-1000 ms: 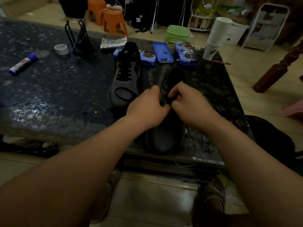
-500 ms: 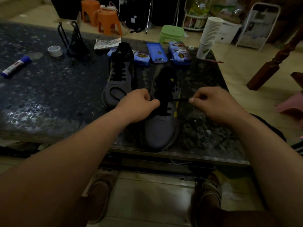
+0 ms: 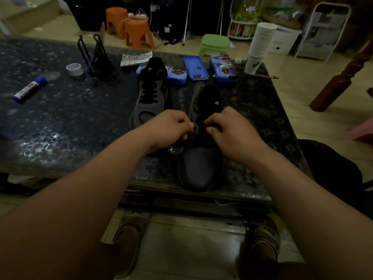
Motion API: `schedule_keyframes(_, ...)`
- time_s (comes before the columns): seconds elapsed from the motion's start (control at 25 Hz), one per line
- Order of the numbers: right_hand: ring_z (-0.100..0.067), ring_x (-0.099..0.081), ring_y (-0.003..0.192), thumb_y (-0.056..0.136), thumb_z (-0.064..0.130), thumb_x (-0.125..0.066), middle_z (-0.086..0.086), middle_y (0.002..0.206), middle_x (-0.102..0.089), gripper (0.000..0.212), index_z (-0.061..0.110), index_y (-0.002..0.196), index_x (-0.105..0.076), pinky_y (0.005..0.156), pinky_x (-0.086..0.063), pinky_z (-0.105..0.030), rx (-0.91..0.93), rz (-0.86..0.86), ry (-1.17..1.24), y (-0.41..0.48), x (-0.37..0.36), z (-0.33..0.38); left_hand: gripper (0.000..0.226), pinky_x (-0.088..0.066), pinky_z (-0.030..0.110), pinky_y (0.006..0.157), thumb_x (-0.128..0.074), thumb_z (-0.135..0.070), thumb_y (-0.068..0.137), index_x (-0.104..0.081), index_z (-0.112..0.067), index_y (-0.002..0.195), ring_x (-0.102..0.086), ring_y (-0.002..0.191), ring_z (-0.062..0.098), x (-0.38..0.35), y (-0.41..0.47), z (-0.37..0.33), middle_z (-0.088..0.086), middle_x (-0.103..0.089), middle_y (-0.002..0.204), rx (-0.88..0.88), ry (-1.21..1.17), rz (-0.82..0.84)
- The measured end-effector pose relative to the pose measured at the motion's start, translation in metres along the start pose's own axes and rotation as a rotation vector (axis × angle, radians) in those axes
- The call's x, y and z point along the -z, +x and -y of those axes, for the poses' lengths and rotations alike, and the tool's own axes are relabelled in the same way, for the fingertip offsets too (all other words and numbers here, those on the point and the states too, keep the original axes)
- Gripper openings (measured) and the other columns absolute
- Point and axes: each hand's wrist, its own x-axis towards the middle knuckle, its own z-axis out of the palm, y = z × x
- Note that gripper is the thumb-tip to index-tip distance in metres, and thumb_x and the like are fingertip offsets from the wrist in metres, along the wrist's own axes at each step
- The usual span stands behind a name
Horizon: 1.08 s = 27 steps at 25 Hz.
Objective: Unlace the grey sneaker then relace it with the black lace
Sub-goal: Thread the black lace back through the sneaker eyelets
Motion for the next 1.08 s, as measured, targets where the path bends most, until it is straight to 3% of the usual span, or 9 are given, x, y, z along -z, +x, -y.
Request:
schedule_keyframes(0.16,-0.018,-0.053,0.099,0.092,0.035,-0.071,0.003,0.101,-0.046,0.012,0.033,0.103,-0.072,0.081,-0.045,-0.032,0.000,0.035,-0.028,0.009,-0.009,0.002,0.015,-0.051,0.029,0.066,-0.062,-0.013,0.098,-0.072,-0.008,0.090,-0.062,0.063,0.014,0.004,0.001,-0.002,0.004,-0.068,0.067,0.030,-0.025,-0.022)
schedule_keyframes(0.36,-0.014,-0.058,0.092,0.102,0.028,-0.057,0.004,0.100,-0.057,0.009,0.021,0.101,-0.063,0.079,-0.046,-0.033,-0.064,0.041,0.061,0.005,0.001,0.003,0.012,-0.043,0.017,0.046,-0.065,-0.013,0.098,-0.067,-0.012,0.086,-0.058,0.049,0.008,0.024,0.002,0.001,-0.001,-0.067,0.065,0.112,0.022,0.009)
schedule_keyframes(0.52,-0.012,-0.059,0.084,0.104,0.028,-0.055,0.010,0.091,-0.058,0.009,0.022,0.099,-0.058,0.071,-0.047,-0.035,-0.100,0.046,0.133,0.004,0.007,-0.002,0.013,-0.052,0.019,0.054,-0.065,-0.003,0.097,-0.066,-0.016,0.095,-0.063,0.062,0.006,0.027,-0.005,0.006,-0.001,-0.067,0.076,0.097,0.006,0.107)
schedule_keyframes(0.64,-0.011,-0.058,0.084,0.104,0.028,-0.056,0.011,0.089,-0.057,0.009,0.021,0.098,-0.057,0.071,-0.045,-0.034,-0.104,0.038,0.159,0.006,0.005,-0.003,0.012,-0.052,0.019,0.053,-0.063,-0.006,0.099,-0.063,-0.018,0.097,-0.064,0.062,0.005,0.026,-0.007,0.003,0.001,-0.065,0.078,0.020,0.151,0.012)
schedule_keyframes(0.76,-0.010,-0.057,0.082,0.104,0.027,-0.058,0.011,0.088,-0.058,0.008,0.020,0.099,-0.058,0.070,-0.043,-0.033,-0.101,0.030,0.167,0.006,0.005,-0.003,0.004,-0.048,0.022,0.047,-0.059,-0.013,0.099,-0.058,-0.017,0.099,-0.061,0.048,0.003,0.024,-0.008,-0.001,0.007,-0.068,0.073,-0.017,0.266,-0.080)
schedule_keyframes(0.88,-0.008,-0.059,0.081,0.103,0.026,-0.059,0.008,0.090,-0.062,0.007,0.021,0.099,-0.059,0.071,-0.048,-0.034,-0.108,0.014,0.195,0.006,0.006,-0.005,0.005,-0.044,0.026,0.045,-0.057,-0.013,0.097,-0.055,-0.017,0.097,-0.059,0.043,0.009,0.013,-0.003,-0.001,0.009,-0.066,0.064,0.058,0.062,-0.185)
schedule_keyframes(0.96,-0.008,-0.059,0.082,0.103,0.026,-0.060,0.008,0.091,-0.062,0.006,0.021,0.099,-0.059,0.073,-0.049,-0.035,-0.108,0.003,0.210,0.006,0.005,-0.006,0.005,-0.049,0.023,0.054,-0.062,-0.019,0.099,-0.058,-0.021,0.098,-0.061,0.056,0.004,0.011,-0.001,-0.003,0.003,-0.064,0.076,-0.052,-0.006,-0.262)
schedule_keyframes(1.0,-0.008,-0.058,0.083,0.102,0.026,-0.060,0.008,0.091,-0.062,0.006,0.022,0.098,-0.059,0.074,-0.048,-0.035,-0.106,-0.004,0.214,0.007,0.004,-0.006,0.006,-0.049,0.020,0.064,-0.066,-0.026,0.097,-0.061,-0.023,0.099,-0.060,0.067,0.001,0.014,-0.002,-0.003,-0.002,-0.062,0.084,-0.185,0.102,-0.271)
schedule_keyframes(1.08,-0.008,-0.056,0.082,0.101,0.025,-0.062,0.011,0.089,-0.060,0.006,0.023,0.096,-0.059,0.072,-0.045,-0.032,-0.101,-0.016,0.214,0.009,0.002,-0.007,0.020,-0.045,0.028,0.083,-0.066,-0.045,0.091,-0.064,-0.031,0.104,-0.056,0.092,0.008,0.021,-0.006,0.000,-0.007,-0.057,0.099,-0.420,0.410,-0.134)
